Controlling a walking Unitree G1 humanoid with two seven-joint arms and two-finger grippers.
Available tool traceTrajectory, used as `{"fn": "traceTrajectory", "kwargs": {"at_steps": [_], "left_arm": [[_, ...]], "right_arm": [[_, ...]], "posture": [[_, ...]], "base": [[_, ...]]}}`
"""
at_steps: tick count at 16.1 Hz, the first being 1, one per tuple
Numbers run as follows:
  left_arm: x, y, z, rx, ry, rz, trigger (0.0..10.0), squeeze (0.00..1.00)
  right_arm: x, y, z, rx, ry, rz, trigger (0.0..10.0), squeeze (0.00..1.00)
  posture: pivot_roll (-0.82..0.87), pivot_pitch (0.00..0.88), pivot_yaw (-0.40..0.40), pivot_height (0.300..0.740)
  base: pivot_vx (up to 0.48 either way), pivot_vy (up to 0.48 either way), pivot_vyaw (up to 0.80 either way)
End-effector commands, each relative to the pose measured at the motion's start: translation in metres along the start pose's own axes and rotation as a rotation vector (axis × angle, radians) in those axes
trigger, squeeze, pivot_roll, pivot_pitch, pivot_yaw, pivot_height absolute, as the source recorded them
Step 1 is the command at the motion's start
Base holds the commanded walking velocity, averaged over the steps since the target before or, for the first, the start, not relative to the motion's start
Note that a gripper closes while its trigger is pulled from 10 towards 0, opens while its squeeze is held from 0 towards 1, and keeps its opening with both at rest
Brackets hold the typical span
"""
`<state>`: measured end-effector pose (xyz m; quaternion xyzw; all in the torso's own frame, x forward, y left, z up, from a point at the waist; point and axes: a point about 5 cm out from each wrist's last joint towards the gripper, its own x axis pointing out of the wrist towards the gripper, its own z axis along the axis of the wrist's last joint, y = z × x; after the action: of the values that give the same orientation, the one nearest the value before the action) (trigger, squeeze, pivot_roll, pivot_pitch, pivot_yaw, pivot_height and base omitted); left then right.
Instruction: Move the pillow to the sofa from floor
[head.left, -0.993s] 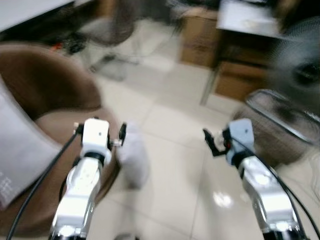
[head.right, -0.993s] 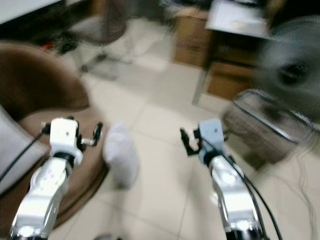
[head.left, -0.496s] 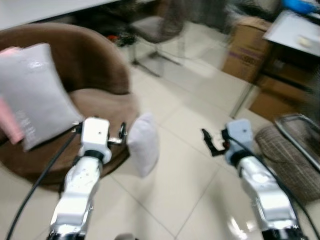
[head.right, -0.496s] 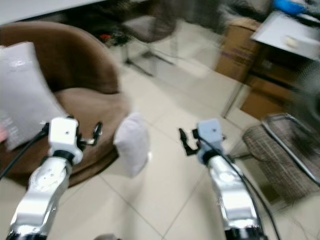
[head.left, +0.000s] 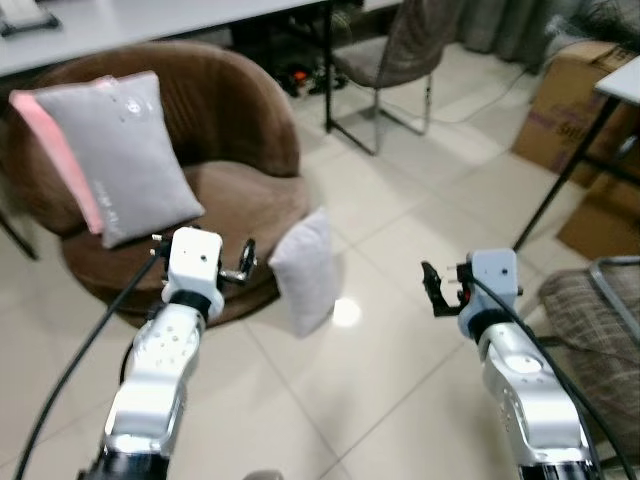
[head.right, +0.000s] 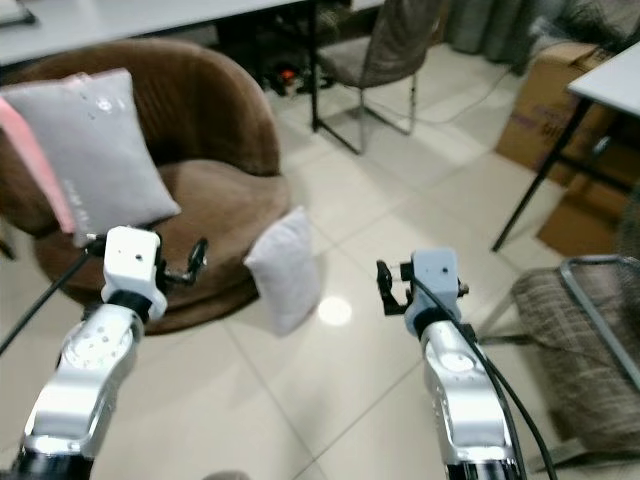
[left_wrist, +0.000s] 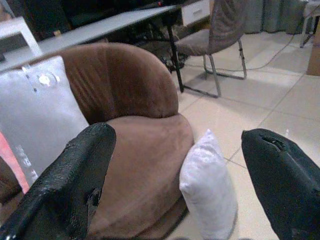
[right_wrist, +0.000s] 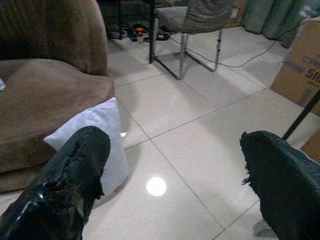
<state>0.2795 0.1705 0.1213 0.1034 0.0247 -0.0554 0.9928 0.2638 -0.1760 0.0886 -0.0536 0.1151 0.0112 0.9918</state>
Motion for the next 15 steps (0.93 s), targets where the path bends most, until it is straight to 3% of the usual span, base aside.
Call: {"fn": "traceTrajectory", "kwargs": {"at_steps": [1, 6, 9, 12, 15], "left_arm": [[0.003, 0.001, 0.003, 0.005, -0.016, -0.017, 10.0, 0.45], [0.008, -0.005, 0.005, -0.017, -0.029, -0.042, 10.0, 0.45], [0.008, -0.005, 0.004, -0.029, -0.032, -0.038, 10.0, 0.45], [0.007, -0.003, 0.002, -0.035, -0.031, -0.03, 10.0, 0.45], [0.007, -0.004, 0.002, -0.038, -0.029, -0.034, 10.0, 0.45]], "right_arm": [[-0.003, 0.001, 0.0, 0.001, -0.003, -0.014, 10.0, 0.0], [-0.005, -0.008, 0.003, 0.006, -0.029, -0.05, 10.0, 0.0], [-0.003, -0.008, 0.004, 0.0, -0.028, -0.046, 10.0, 0.0], [-0.001, -0.008, 0.006, 0.001, -0.031, -0.05, 10.0, 0.0], [-0.002, -0.011, 0.005, 0.011, -0.028, -0.064, 10.0, 0.0]], "posture": [[0.04, 0.0, 0.081, 0.74], [0.03, 0.0, 0.089, 0.74], [0.04, 0.0, 0.074, 0.74], [0.04, 0.0, 0.067, 0.74], [0.04, 0.0, 0.072, 0.74]], "base": [[0.0, 0.0, 0.0], [0.154, 0.0, 0.0], [0.28, 0.0, -0.8], [0.299, 0.0, 0.0], [0.303, 0.0, -0.8]]}}
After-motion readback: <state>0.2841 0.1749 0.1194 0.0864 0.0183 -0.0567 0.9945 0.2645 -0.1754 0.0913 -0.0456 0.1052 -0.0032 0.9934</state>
